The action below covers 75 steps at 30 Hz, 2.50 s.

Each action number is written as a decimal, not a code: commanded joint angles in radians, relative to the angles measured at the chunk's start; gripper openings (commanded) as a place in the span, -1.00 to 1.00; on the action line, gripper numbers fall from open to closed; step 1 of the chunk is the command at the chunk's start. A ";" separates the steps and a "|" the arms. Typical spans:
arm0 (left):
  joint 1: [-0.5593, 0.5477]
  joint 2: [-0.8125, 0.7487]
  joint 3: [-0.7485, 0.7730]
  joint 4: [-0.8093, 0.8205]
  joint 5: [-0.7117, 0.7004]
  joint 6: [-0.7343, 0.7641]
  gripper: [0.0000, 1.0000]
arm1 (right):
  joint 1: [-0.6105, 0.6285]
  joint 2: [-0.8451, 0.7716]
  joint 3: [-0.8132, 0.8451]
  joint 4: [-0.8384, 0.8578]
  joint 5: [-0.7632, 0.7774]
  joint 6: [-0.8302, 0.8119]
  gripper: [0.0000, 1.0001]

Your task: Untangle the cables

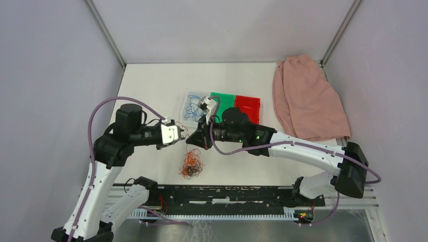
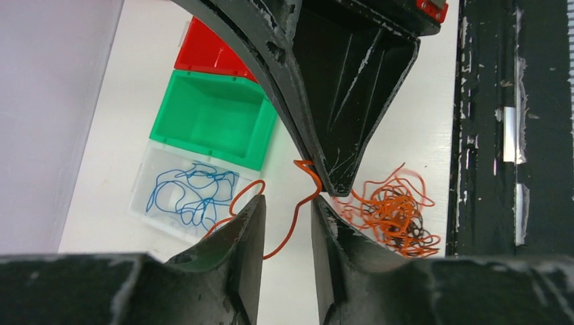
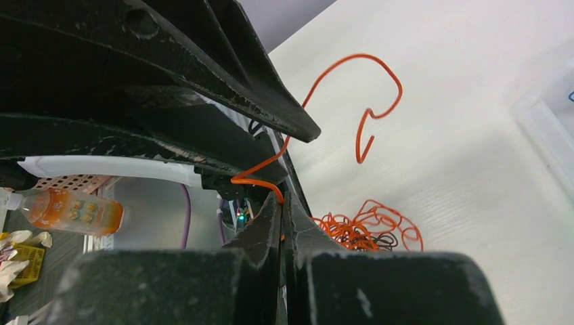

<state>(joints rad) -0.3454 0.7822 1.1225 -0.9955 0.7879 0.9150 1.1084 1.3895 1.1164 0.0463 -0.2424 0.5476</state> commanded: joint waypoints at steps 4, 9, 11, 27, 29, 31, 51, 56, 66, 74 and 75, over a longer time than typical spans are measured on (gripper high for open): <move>-0.004 -0.058 -0.065 0.242 -0.059 -0.167 -0.79 | 0.013 0.009 0.062 0.043 0.009 -0.006 -0.96; -0.004 -0.095 -0.084 0.372 -0.076 -0.291 -0.94 | 0.012 -0.011 0.035 0.084 0.017 0.015 -0.85; -0.004 -0.098 -0.066 0.406 -0.072 -0.336 -0.94 | 0.012 -0.025 0.013 0.113 0.027 0.028 -0.52; -0.005 0.002 0.206 0.542 -0.040 -0.620 -0.94 | 0.012 0.042 -0.030 0.303 0.022 0.051 0.27; -0.004 0.011 0.246 0.542 -0.035 -0.629 -0.94 | 0.013 0.064 -0.029 0.313 0.024 0.055 0.23; -0.004 0.023 0.283 0.543 -0.037 -0.627 -0.94 | 0.012 0.084 -0.035 0.327 0.025 0.063 0.21; -0.004 0.099 0.355 0.582 -0.080 -0.637 -0.94 | -0.005 -0.036 -0.148 0.268 0.150 0.020 0.40; -0.004 0.121 0.263 0.636 -0.085 -0.666 -0.94 | -0.069 -0.176 -0.227 0.176 0.240 0.002 0.54; -0.005 0.325 0.243 0.753 -0.093 -0.742 -0.94 | -0.224 -0.326 -0.355 -0.019 0.394 0.015 0.59; -0.013 0.553 0.291 0.797 -0.098 -0.698 -0.94 | -0.260 -0.384 -0.366 -0.091 0.536 0.014 0.58; -0.013 0.582 0.301 0.797 -0.098 -0.684 -0.94 | -0.261 -0.390 -0.367 -0.091 0.543 0.010 0.58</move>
<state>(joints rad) -0.3508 1.2816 1.3655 -0.2600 0.7036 0.2192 0.8547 1.0489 0.7456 -0.0463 0.2146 0.5621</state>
